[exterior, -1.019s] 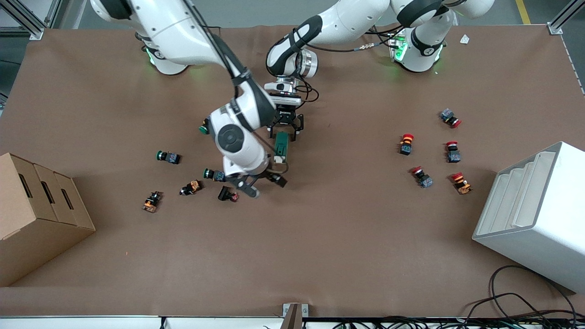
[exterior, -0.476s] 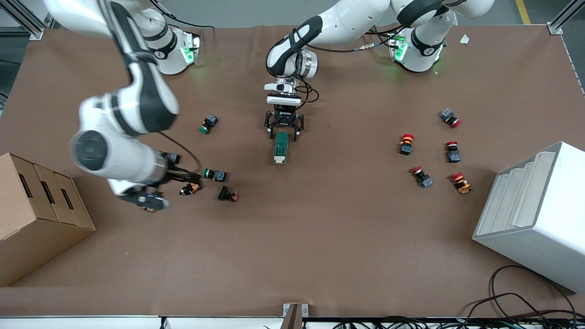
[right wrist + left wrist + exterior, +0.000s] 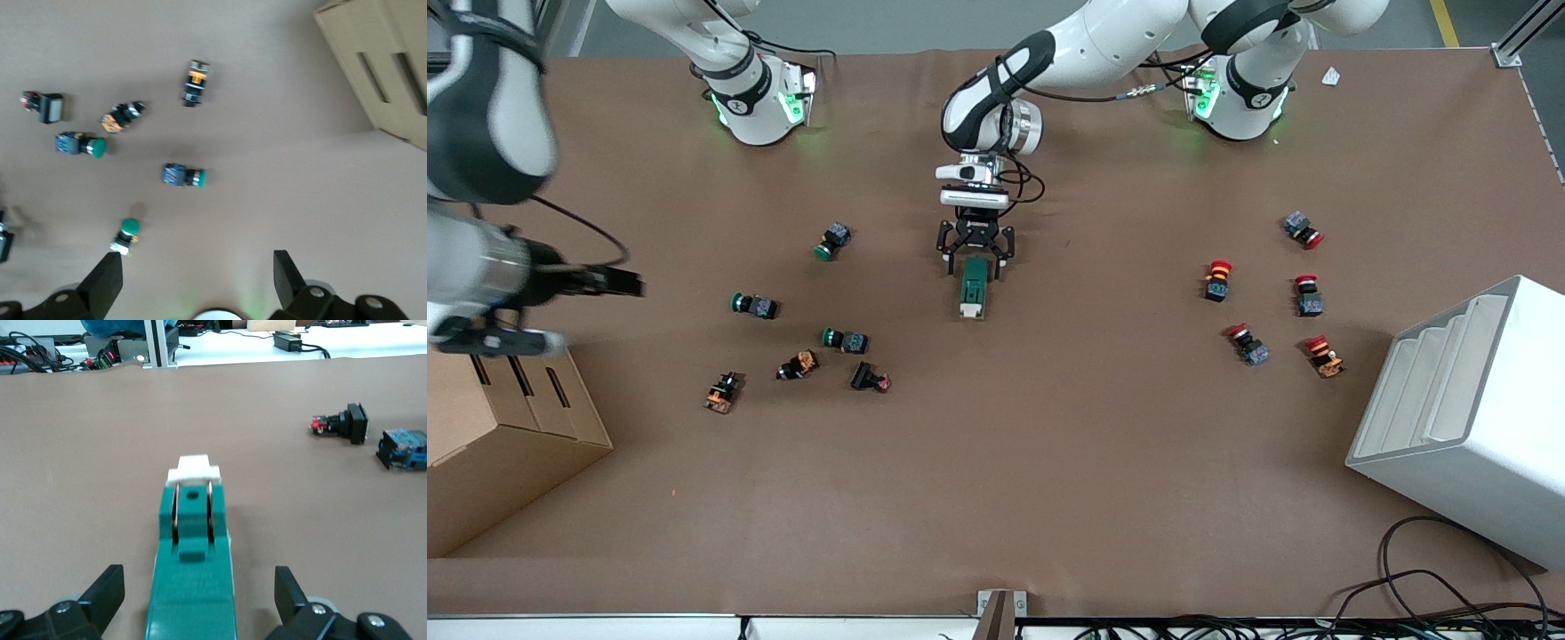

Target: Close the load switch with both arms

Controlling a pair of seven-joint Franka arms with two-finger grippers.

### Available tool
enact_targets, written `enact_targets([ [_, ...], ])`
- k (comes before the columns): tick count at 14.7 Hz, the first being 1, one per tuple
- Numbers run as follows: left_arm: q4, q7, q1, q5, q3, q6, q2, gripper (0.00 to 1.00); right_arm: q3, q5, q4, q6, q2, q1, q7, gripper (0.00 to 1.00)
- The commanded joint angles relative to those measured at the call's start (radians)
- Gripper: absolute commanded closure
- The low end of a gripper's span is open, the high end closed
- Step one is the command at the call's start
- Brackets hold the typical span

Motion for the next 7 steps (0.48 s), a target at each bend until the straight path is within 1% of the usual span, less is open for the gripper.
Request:
enact_targets([
  [1,0.032,0.099,0.009,-0.115,-0.012,0.005,-0.038,0.01,0.027,-0.086,0.088,-0.079,0.002,-0.042,-0.048,0.0],
  [4,0.101,0.168,0.011,-0.244,-0.038,0.006,-0.055,0.01,0.027,-0.091,0.16,-0.12,0.013,-0.049,-0.051,0.0],
  [7,0.179,0.295,0.023,-0.409,-0.058,0.006,-0.081,0.01,0.03,-0.088,0.172,-0.134,0.015,-0.037,-0.051,0.0],
])
